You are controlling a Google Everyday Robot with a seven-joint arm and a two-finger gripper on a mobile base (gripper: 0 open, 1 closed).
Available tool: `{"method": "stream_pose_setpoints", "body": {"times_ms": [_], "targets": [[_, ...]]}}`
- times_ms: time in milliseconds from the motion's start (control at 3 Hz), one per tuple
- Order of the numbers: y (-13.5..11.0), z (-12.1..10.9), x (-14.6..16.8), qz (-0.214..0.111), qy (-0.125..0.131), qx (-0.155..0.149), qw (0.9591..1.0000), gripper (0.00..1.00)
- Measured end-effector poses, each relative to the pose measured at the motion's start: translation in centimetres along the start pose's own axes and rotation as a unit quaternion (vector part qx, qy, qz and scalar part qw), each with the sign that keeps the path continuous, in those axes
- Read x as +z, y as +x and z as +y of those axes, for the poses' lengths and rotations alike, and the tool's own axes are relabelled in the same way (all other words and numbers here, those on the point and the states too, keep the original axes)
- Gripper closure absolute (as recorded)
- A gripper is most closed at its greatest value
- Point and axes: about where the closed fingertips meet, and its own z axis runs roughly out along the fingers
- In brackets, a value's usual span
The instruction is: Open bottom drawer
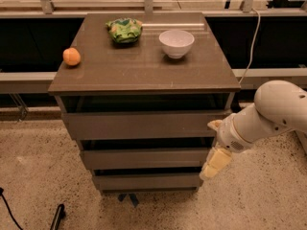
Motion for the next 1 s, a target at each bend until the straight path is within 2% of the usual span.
{"method": "stream_pose_setpoints", "body": {"times_ms": [333,667,1000], "targets": [[0.0,0.0,0.0,0.0,0.0,0.0,1.0,0.0],[0.2,0.8,2.3,-0.034,0.0,0.004,0.9994,0.0],[1.4,5.9,9.6,-0.134,-0.033,0.032,0.9899,0.0]]}}
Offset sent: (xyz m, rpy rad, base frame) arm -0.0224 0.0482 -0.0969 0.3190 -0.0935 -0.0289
